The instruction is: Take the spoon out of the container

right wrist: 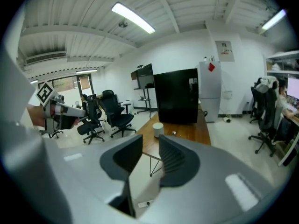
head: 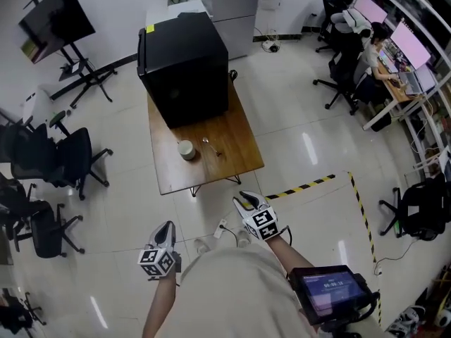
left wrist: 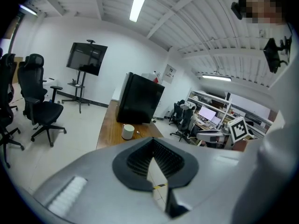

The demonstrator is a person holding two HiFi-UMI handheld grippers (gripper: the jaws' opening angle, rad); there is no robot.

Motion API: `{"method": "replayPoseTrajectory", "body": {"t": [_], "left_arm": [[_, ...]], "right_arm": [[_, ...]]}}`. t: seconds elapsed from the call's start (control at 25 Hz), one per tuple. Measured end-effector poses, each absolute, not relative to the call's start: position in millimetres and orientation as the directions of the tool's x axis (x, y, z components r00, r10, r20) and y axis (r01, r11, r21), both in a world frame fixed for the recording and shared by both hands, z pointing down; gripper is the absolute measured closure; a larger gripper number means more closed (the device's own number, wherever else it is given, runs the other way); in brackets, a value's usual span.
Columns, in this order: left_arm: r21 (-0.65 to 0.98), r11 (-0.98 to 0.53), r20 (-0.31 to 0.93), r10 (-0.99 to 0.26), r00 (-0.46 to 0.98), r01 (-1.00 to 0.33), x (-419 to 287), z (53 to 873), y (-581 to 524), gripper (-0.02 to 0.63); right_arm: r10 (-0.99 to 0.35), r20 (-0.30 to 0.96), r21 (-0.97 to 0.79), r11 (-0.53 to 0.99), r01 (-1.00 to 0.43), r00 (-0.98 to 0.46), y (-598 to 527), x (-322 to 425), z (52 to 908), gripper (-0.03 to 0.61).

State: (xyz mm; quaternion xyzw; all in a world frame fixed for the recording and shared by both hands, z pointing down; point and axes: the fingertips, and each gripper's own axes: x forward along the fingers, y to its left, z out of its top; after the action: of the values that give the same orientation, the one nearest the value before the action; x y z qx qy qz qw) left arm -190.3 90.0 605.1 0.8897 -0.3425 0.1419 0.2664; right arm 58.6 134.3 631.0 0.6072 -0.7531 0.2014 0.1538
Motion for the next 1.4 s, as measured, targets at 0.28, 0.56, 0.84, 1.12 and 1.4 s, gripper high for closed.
{"method": "replayPoseTrajectory", "body": {"t": [0.28,0.56,0.84,1.12,1.4], "left_arm": [[0.388,-0.636,0.441,-0.508,0.740,-0.667,-188,615,83,0.617],[0.388,-0.659,0.444,-0.478,0.758,-0.644,-177,617,80,0.617],[0.384,-0.676,0.465,-0.447,0.764,-0.629,-172,621,85,0.617],[0.384,-0.695,0.469,-0.421,0.776,-0.608,-163,623,85,0.617],[0.382,-0.704,0.464,-0.415,0.783,-0.599,-161,622,86,0.617]], "right_arm": [[-0.842,0.502,-0.089,0.179,-0.980,-0.199,124,60,634,0.472],[-0.840,0.514,-0.097,0.146,-0.984,-0.175,124,69,643,0.474],[-0.831,0.540,-0.086,0.105,-0.991,-0.135,138,77,657,0.526],[-0.819,0.560,-0.083,0.093,-0.992,-0.124,142,79,666,0.531],[-0.818,0.565,-0.070,0.089,-0.994,-0.113,143,84,664,0.531]]}}
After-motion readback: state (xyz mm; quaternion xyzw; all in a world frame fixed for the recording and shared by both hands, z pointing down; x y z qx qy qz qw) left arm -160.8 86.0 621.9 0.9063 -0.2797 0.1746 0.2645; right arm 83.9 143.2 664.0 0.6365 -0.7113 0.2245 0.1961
